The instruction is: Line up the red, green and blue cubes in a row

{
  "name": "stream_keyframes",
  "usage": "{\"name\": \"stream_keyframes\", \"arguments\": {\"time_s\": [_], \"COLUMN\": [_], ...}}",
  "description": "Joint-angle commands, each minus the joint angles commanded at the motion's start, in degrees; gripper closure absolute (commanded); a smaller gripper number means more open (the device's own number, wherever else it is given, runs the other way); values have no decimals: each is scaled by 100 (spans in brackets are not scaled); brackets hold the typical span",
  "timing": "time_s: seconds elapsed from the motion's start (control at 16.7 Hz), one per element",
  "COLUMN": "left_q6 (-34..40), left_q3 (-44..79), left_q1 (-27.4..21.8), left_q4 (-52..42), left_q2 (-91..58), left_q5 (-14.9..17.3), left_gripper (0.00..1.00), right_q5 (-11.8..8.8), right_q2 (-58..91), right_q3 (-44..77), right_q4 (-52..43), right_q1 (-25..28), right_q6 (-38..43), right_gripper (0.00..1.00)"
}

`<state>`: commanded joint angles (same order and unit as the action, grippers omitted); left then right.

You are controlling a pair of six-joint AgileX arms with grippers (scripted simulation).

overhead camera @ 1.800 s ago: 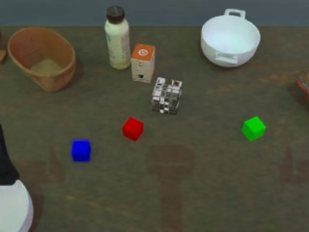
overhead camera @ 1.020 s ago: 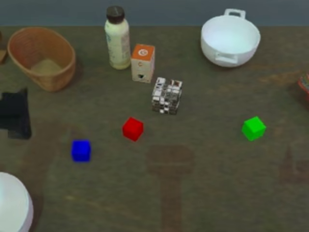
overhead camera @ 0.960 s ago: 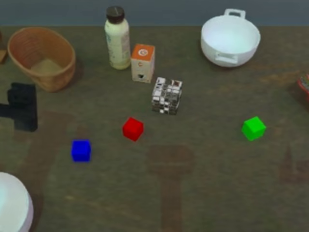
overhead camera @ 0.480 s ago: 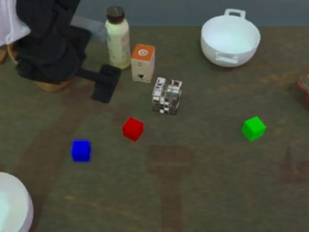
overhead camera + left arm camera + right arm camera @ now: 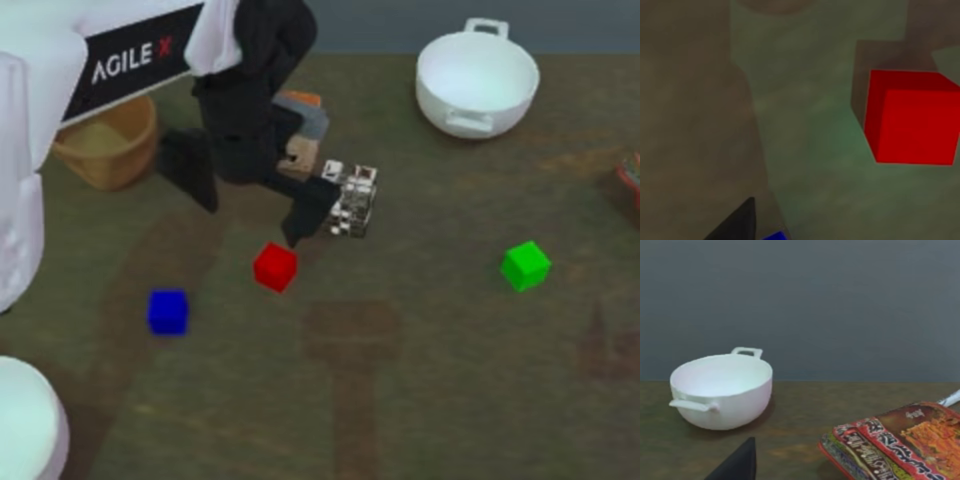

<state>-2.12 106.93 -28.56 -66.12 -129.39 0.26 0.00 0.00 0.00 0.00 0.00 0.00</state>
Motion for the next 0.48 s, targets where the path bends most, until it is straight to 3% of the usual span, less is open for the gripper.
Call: {"name": "stream_keyframes", "arguments": {"time_s": [0.48], "left_q6": [-5], "left_q3": [333], "left_q1": [-50], "left_q4": [-140], "left_q2": [-327], "left_q5": [-1], "left_gripper": [0], "right_q5": [0], "right_q2": [0], "right_q3": [0], "right_q4": [0], "right_q1": [0], "right_q6": [0], "right_gripper": [0]}}
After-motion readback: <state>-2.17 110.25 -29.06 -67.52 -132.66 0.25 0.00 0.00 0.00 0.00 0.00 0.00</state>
